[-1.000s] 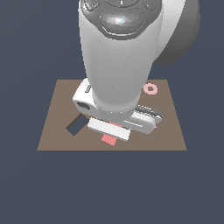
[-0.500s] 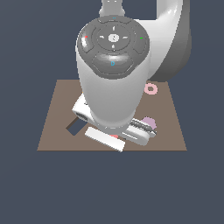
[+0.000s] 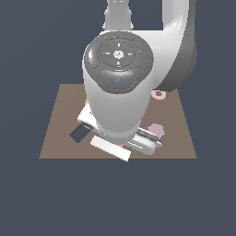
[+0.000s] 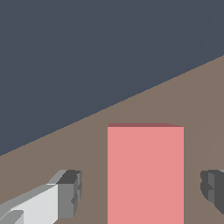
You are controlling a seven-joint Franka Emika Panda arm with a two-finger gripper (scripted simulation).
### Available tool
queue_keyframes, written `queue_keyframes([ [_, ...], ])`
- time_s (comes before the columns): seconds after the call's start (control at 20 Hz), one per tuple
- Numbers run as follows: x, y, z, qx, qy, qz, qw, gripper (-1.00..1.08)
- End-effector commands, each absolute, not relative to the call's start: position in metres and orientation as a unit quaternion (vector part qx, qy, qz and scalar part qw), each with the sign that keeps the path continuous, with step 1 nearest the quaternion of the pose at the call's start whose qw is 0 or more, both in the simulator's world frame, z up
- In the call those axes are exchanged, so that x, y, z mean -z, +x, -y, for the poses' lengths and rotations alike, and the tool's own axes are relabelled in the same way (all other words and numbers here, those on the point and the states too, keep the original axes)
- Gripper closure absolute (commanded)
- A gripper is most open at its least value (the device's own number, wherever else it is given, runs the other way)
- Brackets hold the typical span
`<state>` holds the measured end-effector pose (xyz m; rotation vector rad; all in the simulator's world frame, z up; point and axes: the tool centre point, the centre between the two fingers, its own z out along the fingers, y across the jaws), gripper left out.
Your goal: Insert a designated object into the corresponding slot on a board.
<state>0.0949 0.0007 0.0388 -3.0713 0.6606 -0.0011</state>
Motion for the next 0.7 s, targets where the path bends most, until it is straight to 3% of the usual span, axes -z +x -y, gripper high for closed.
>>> queue_keyframes([
  [0.0, -0.0316, 0.0948, -0.0005, 0.000, -0.978, -0.211, 0.000, -0.92],
  [0.1, -0.0299, 0.0948, -0.0007, 0.000, -0.978, -0.211, 0.000, -0.92],
  [0.15, -0.0299, 0.0948, -0.0007, 0.000, -0.978, -0.211, 0.000, 1.08],
  [0.65, -0.0303, 0.0948, -0.0008, 0.000, -0.978, -0.211, 0.000, 1.08],
])
